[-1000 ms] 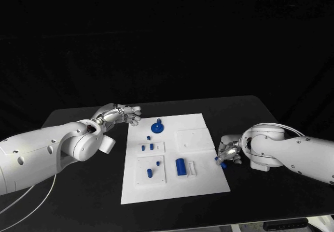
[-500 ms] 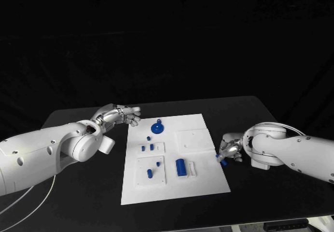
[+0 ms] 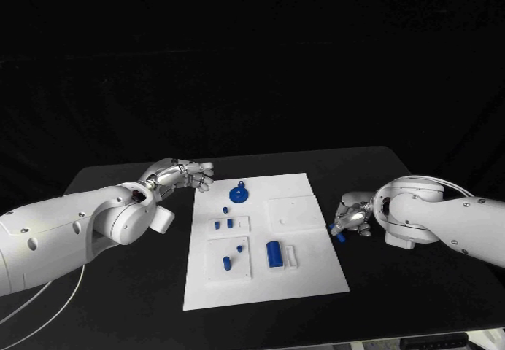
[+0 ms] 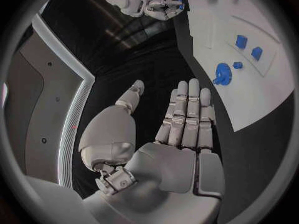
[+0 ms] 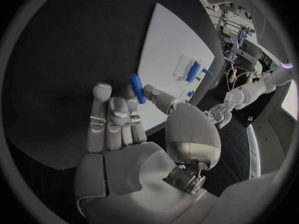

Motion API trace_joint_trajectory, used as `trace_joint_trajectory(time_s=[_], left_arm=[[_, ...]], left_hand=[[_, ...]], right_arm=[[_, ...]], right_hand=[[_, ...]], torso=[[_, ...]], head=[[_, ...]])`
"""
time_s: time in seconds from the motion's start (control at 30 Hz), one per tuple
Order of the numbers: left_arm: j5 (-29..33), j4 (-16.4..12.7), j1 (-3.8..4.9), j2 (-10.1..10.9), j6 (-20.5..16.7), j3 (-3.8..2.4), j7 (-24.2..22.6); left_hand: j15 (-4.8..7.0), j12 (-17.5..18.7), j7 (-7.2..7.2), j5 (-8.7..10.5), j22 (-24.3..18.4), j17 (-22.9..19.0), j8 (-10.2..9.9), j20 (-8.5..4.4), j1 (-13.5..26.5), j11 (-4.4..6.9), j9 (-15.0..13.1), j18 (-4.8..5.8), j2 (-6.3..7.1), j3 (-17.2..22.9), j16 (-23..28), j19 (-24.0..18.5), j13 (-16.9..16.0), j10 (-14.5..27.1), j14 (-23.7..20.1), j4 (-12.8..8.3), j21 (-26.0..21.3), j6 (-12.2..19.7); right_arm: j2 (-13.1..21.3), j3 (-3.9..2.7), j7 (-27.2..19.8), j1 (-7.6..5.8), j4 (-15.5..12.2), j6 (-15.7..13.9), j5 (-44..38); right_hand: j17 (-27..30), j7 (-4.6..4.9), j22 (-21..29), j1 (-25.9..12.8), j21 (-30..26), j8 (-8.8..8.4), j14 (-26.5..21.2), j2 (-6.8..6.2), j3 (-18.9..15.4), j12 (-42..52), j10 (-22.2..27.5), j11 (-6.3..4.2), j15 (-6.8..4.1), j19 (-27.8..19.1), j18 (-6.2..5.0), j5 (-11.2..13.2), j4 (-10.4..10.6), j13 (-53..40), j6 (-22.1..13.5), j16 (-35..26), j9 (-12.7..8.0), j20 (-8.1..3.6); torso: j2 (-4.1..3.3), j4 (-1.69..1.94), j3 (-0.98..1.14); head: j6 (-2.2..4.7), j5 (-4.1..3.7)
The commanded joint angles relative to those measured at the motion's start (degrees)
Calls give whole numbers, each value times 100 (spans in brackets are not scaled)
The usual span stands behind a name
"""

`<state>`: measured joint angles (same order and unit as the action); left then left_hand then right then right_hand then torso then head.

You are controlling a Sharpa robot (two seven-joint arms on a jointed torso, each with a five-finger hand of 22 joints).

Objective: Assemble the parts on the task board

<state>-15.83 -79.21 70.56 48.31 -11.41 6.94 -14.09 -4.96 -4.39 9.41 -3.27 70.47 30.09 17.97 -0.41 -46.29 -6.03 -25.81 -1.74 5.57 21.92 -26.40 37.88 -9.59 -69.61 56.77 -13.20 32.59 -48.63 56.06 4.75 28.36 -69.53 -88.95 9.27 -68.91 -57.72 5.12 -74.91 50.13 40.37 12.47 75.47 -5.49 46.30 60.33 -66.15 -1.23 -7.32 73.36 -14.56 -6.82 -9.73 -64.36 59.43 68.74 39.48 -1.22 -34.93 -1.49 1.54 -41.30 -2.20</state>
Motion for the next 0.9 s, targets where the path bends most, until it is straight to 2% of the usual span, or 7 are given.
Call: trace_joint_trajectory(time_s=[0.03,0.23,0.37,0.7,0.9], left_arm=[[15,-5,3,-5,74,-2,-32],[20,-13,2,-30,76,-2,-40],[19,1,2,-37,82,-2,-39],[19,10,2,-40,93,-2,-38],[19,18,2,-52,104,-2,-35]], left_hand=[[-8,26,15,-4,6,6,-13,-25,11,-19,8,-80,-31,-14,37,21,9,-40,30,-19,-38,38],[-7,26,15,-6,8,8,-13,-26,11,-18,8,-81,-33,-13,38,23,9,-41,32,-19,-39,38],[-7,25,15,-6,9,10,-13,-26,11,-18,9,-82,-35,-13,39,25,9,-42,33,-20,-39,39],[-6,25,15,-7,12,14,-13,-27,10,-18,10,-83,-40,-12,42,28,9,-43,35,-21,-40,40],[-6,25,15,-6,13,17,-13,-28,12,-18,10,-83,-41,-13,44,29,10,-43,36,-21,-41,40]], right_arm=[[24,1,81,-34,-159,94,387],[-135,8,67,-32,-386,15,899],[-252,53,53,-23,-451,-30,938],[-679,69,24,237,-321,108,769],[-847,70,41,293,-260,182,744]], right_hand=[[8,-8,-84,-97,31,13,19,8,-7,-7,-48,-13,-14,10,-44,83,77,6,43,-23,-3,16],[7,-11,-83,-146,33,6,18,-1,-29,-13,-50,-16,-18,13,-44,195,113,4,46,-24,-13,5],[7,-10,-85,-148,34,2,16,11,-59,-16,-47,-16,-19,8,-44,161,78,0,41,-25,-16,-1],[7,-8,-83,-201,31,-5,12,54,-134,-22,-40,-14,-17,-1,-44,141,67,-5,37,-30,-22,0],[8,-8,-81,-212,27,-9,9,84,-149,-26,-36,-14,-18,-7,-44,114,65,-7,34,-33,-25,-2]], torso=[[1,7,-5],[-3,3,-4],[1,3,-5],[-4,8,-1],[-4,-1,-1]], head=[[-7,2],[6,5],[3,16],[-4,28],[-25,59]])
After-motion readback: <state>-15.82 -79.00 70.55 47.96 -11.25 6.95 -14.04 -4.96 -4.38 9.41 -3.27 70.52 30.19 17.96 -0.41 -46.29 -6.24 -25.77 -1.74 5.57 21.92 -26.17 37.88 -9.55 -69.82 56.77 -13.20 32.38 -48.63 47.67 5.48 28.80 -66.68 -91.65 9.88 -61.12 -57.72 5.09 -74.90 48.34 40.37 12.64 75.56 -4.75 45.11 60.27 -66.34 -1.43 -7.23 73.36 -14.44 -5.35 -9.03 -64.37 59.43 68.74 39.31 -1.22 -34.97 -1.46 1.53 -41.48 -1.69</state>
